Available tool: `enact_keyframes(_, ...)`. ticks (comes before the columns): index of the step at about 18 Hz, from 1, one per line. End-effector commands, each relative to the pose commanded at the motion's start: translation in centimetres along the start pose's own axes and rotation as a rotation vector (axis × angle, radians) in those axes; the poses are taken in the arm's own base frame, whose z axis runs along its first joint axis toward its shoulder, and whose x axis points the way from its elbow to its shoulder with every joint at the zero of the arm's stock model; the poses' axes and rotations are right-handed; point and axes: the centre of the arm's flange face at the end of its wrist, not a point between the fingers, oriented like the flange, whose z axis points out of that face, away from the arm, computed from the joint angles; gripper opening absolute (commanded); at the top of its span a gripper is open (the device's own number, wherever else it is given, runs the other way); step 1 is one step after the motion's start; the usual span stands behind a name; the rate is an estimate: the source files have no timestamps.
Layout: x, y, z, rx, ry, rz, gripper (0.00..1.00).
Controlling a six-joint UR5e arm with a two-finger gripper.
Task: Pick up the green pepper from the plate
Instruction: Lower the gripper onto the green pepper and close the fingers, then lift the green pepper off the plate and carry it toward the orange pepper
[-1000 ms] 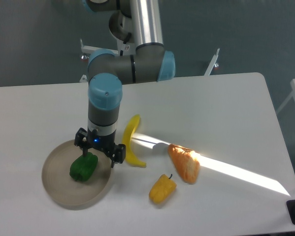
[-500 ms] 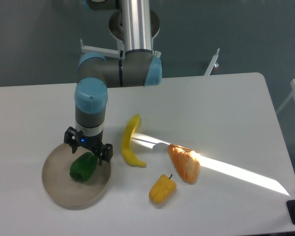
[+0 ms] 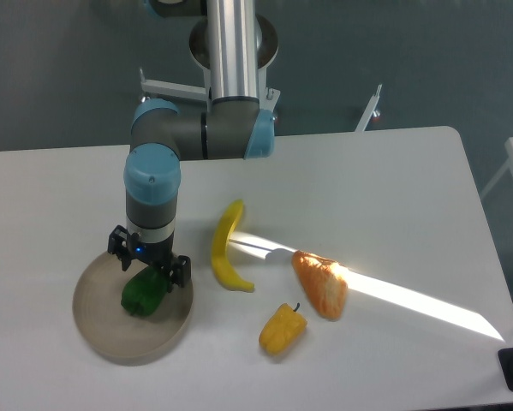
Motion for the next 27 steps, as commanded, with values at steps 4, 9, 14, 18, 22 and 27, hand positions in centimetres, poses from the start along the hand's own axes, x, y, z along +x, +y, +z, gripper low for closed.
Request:
enact_keyframes(4, 0.2, -0.3, 0.0, 0.006, -0.002, 0.006, 1.0)
enact_keyframes(9, 0.2, -0.5, -0.4, 0.017, -0.009, 0.009, 0.48)
enact_keyframes(14, 0.0, -1.2, -1.9, 0.04, -0.021, 0.017, 0.36)
enact_keyframes(18, -1.3, -2.6, -4.7, 0.072, -0.065, 0.058, 0.33)
enact_keyframes(22, -6.7, -1.4, -10.1, 0.083, -0.119, 0.079, 0.33)
enact_keyframes(27, -15.2, 2.5, -14.2, 0.049, -0.155, 0.194, 0.33)
